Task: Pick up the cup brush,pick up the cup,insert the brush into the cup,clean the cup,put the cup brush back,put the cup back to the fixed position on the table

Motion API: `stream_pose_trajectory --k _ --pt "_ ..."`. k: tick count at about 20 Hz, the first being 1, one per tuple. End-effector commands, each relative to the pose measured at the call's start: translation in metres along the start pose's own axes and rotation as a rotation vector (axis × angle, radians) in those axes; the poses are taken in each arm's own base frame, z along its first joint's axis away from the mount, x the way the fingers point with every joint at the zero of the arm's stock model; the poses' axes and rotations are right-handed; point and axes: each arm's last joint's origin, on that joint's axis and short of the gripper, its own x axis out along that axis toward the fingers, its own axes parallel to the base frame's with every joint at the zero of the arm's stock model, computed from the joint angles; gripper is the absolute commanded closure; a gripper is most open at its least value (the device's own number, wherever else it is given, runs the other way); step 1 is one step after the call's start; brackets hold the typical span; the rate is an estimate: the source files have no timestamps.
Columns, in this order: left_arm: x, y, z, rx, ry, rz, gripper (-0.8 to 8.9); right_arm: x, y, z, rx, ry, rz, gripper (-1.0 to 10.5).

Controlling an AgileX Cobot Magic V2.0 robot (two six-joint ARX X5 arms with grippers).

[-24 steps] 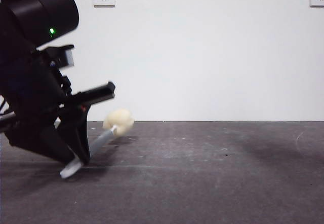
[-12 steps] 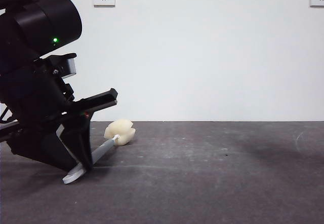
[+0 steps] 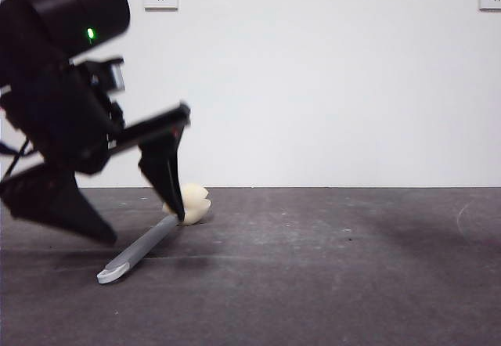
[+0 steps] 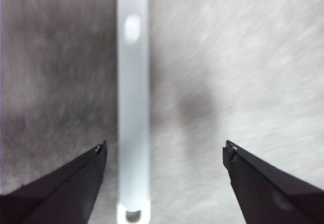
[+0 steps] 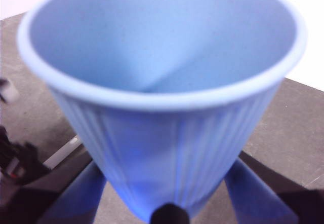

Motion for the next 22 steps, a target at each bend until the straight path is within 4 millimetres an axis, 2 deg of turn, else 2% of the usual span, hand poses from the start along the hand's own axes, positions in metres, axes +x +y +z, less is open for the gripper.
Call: stream_pose_trajectory --k 1,4,6,9,11,15,22 --pt "-0.029 -0.006 0.009 0.004 -0.104 -0.067 4.28 0.005 0.003 0.000 0.001 0.003 0.007 9.6" --pt "-0.077 -0.015 0.018 0.051 -0.264 -0.165 4.28 0.019 0.008 -0.006 0.001 0.014 0.014 9.6" --pt "-0.109 -0.015 0.017 0.084 -0.362 -0.221 4.33 0.032 0.011 -0.020 0.020 0.015 -0.002 9.6" --pt "-0.148 -0.011 0.009 0.116 -0.456 -0.266 4.33 0.047 0.012 -0.052 0.076 0.013 -0.032 9.6" --pt "-0.165 -0.008 0.003 0.129 -0.490 -0.284 4.33 0.055 0.012 -0.079 0.103 0.013 -0.053 9.6" --pt "-0.182 -0.003 -0.006 0.139 -0.521 -0.303 4.36 0.071 0.012 -0.121 0.124 0.041 -0.077 9.6" --pt "-0.182 0.001 -0.011 0.145 -0.474 -0.282 4.36 0.126 0.014 -0.155 0.111 0.076 -0.098 9.6"
